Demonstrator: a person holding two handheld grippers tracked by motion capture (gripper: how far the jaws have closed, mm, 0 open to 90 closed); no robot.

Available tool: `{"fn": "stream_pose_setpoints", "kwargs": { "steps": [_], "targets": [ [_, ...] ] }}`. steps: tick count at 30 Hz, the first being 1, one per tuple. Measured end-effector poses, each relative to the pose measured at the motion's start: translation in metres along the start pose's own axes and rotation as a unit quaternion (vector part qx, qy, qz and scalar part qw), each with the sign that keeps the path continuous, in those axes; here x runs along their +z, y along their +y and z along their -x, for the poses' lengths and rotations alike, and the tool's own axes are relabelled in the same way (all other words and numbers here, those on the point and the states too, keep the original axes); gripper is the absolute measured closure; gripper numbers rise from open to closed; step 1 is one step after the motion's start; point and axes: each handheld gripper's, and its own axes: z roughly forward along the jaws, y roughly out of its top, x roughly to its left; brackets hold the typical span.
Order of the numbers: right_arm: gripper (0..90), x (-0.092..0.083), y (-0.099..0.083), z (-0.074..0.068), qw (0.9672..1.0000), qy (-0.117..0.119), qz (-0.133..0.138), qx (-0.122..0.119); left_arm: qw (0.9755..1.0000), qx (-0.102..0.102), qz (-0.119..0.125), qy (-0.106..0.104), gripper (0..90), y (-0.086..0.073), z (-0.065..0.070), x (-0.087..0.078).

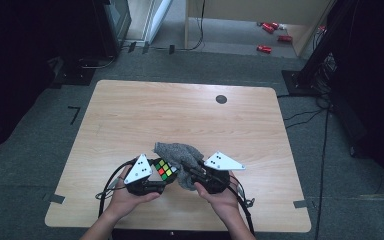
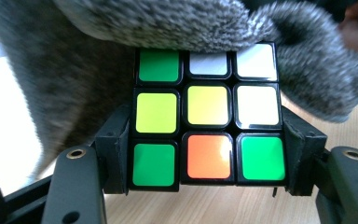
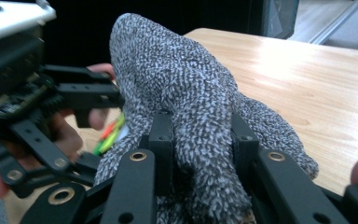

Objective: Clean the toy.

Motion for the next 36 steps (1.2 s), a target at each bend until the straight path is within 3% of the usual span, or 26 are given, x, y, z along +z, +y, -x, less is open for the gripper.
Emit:
{"fn": "stream_pose_setpoints", "kwargs": {
  "steps": [5,7,14,19,26,36],
  "targets": [
    [69.8,-0.003,0.004,-0.009,0.9998,0.008,0.011,-0.014,0.9997,0.018,-0.019,-0.004,34.3,-0.002,0.007,0.007],
    [69.6,-0.001,0.003,-0.01,0.9995,-0.002,0.008,-0.031,0.9995,0.023,-0.021,-0.003,34.3,-0.002,0.008,0.007],
    [69.4,0.005,-0.007,0.004,0.9998,-0.015,-0.005,-0.01,0.9999,0.013,-0.005,0.008,34.3,0.001,-0.001,-0.002],
    [69.5,0.003,-0.003,0.0,0.9998,-0.012,0.0,-0.016,0.9999,0.009,-0.005,0.004,34.3,-0.001,-0.002,-0.001],
    [69.3,0.0,0.002,-0.011,0.9995,-0.002,0.012,-0.03,0.9996,0.019,-0.021,-0.007,34.3,-0.002,0.004,0.005],
    [69.2,0.005,-0.006,0.002,0.9998,-0.013,-0.006,-0.015,0.9999,0.012,-0.01,0.003,34.3,-0.001,-0.004,-0.002]
  ]
}}
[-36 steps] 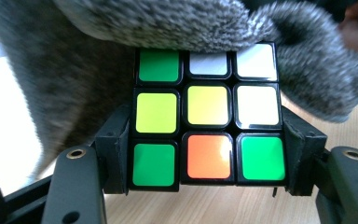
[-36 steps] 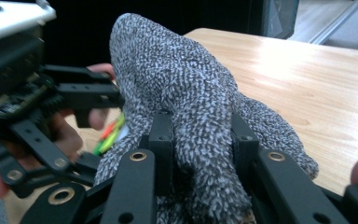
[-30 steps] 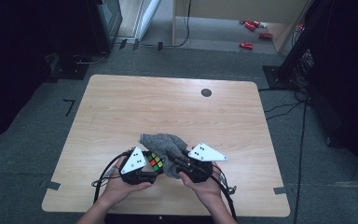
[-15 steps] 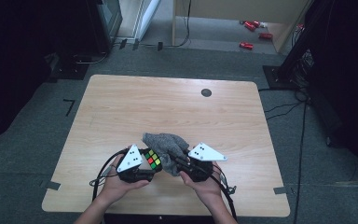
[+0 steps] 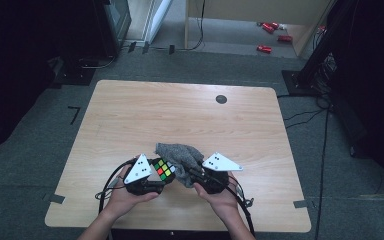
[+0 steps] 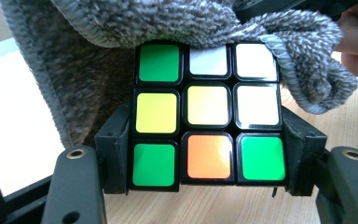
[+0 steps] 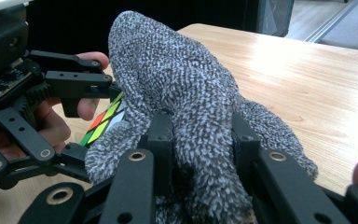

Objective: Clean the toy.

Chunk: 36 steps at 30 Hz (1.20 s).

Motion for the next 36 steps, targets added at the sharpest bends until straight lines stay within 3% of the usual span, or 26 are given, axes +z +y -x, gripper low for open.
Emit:
{"fn": "stream_pose_setpoints", "kwargs": {
  "steps": [4,11,19,23,29,36],
  "targets": [
    [69.2,-0.002,0.004,-0.005,1.0,0.005,0.006,-0.001,1.0,-0.004,0.0,-0.003,34.3,0.0,0.001,0.001],
    [69.1,-0.005,0.007,-0.011,0.9998,0.014,0.014,-0.007,0.9999,0.009,-0.011,-0.007,34.3,0.0,0.008,0.007],
    [69.1,0.0,-0.001,0.001,1.0,0.001,0.001,0.004,1.0,0.001,0.003,0.004,34.3,0.001,0.0,-0.002],
    [69.1,-0.001,0.001,-0.002,1.0,0.001,0.002,0.005,1.0,-0.003,0.002,-0.001,34.3,0.0,0.0,0.0],
    [69.0,-0.005,0.007,-0.011,0.9998,0.014,0.015,-0.004,0.9999,0.008,-0.008,-0.007,34.3,0.0,0.006,0.005],
    [69.0,-0.001,-0.001,0.0,1.0,-0.003,0.005,0.0,1.0,-0.003,0.007,-0.002,34.3,0.002,-0.001,-0.003]
  ]
}}
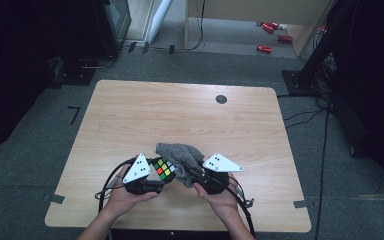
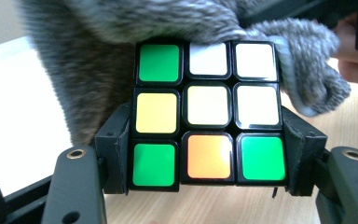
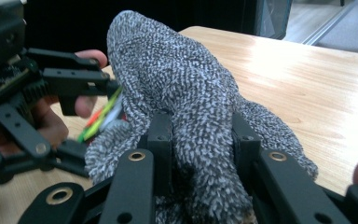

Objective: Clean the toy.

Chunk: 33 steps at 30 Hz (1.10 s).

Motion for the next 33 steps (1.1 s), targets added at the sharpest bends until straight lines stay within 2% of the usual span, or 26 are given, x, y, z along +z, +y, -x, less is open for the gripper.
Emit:
{"fn": "stream_pose_setpoints", "kwargs": {
  "steps": [1,3,10,14,19,25,29,33],
  "targets": [
    [69.1,0.0,0.0,0.0,1.0,-0.002,-0.002,0.0,0.9999,-0.009,0.005,0.0,34.3,0.0,-0.004,-0.002],
    [69.0,0.0,0.0,0.0,1.0,-0.002,-0.002,-0.002,0.9999,-0.011,0.006,0.0,34.3,-0.001,-0.004,-0.002],
    [69.0,-0.004,0.008,-0.012,0.9997,0.016,0.014,-0.008,0.9999,0.002,-0.009,-0.009,34.3,-0.003,0.003,0.005],
    [69.0,-0.004,0.007,-0.008,0.9998,0.012,0.012,-0.005,0.9998,0.011,-0.012,-0.009,34.3,-0.002,0.007,0.007],
    [69.0,-0.002,0.002,-0.001,1.0,0.006,0.004,0.004,1.0,0.002,-0.002,0.001,34.3,-0.001,0.001,0.001],
    [69.0,-0.002,0.003,-0.002,0.9999,0.01,0.003,0.008,1.0,-0.004,-0.002,0.0,34.3,-0.002,-0.001,0.001],
    [69.1,-0.004,0.008,-0.009,0.9996,0.025,0.012,0.006,0.9999,0.008,-0.008,-0.005,34.3,-0.003,0.005,0.006],
    [69.0,-0.005,0.009,-0.011,0.9996,0.025,0.013,-0.001,0.9998,0.014,-0.012,-0.006,34.3,-0.003,0.008,0.009]
  ]
}}
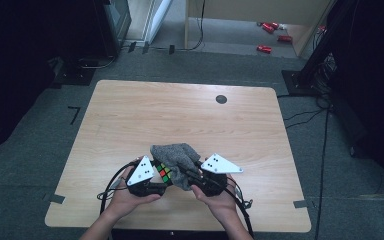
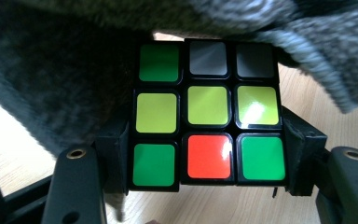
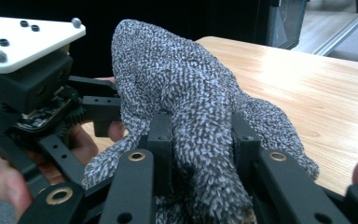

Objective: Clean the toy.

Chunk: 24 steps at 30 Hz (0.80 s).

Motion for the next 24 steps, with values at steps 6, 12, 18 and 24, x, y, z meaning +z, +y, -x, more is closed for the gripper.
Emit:
{"fn": "stream_pose_setpoints", "kwargs": {
  "steps": [6,12,18,24],
  "targets": [
    [69.1,0.003,-0.009,0.015,0.9996,-0.016,-0.009,0.023,0.9999,0.0,0.013,0.001,34.3,0.002,-0.002,-0.005],
    [69.1,0.005,-0.011,0.018,0.9993,-0.021,-0.019,0.025,0.9998,-0.002,0.02,0.003,34.3,0.002,-0.003,-0.009],
    [69.1,0.005,-0.011,0.02,0.999,-0.023,-0.019,0.032,0.9996,-0.008,0.025,-0.005,34.4,0.003,-0.002,-0.009],
    [69.1,0.0,-0.005,0.014,0.9997,-0.009,0.001,0.025,0.9998,-0.001,0.017,-0.013,34.3,0.002,0.001,-0.003]
  ]
}}
